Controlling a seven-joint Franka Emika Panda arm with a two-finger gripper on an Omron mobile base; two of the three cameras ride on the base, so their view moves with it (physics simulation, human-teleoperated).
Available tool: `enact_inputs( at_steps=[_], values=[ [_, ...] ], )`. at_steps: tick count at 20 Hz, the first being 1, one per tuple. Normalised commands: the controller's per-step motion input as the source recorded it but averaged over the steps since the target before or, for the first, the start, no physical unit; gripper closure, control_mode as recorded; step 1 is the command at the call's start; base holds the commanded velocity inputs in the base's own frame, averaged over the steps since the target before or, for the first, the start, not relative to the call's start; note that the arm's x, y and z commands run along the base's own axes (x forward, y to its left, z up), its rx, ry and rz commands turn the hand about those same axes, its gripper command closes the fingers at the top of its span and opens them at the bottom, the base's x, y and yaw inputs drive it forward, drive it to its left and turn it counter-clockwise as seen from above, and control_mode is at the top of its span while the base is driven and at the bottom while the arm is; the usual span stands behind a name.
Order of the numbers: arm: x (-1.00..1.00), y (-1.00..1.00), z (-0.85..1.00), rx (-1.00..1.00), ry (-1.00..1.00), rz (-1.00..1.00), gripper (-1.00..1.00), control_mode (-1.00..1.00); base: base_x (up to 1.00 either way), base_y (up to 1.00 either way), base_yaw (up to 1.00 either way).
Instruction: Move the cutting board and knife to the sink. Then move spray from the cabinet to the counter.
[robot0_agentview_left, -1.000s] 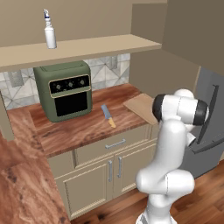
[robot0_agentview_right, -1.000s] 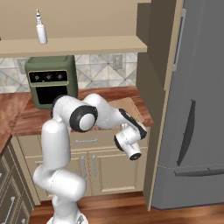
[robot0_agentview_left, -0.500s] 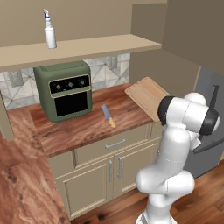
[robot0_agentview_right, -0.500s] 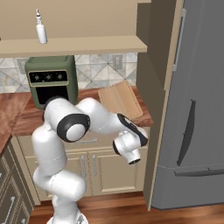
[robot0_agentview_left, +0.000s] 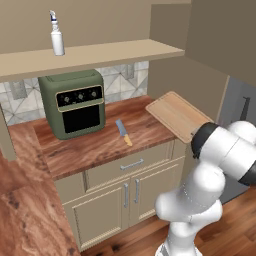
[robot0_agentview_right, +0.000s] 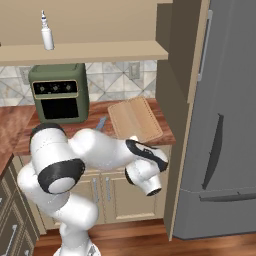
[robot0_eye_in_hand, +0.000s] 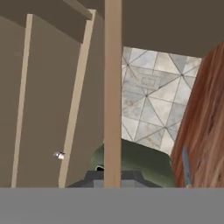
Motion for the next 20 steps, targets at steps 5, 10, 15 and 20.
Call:
enact_inputs(
  at_steps=[5, 10, 15, 20],
  values=[
    [-0.81, 0.0, 0.63, 0.0, 0.09, 0.0, 1.0, -1.0, 0.0, 0.0, 0.0],
    [-0.69, 0.07, 0.69, 0.0, 0.09, 0.0, 1.0, -1.0, 0.0, 0.0, 0.0],
    [-0.51, 0.47, 0.53, 0.0, 0.19, 0.0, 1.0, -1.0, 0.0, 0.0, 0.0],
    [-0.45, 0.68, 0.3, -0.04, 0.23, 0.0, 1.0, -1.0, 0.0, 0.0, 0.0]
  ],
)
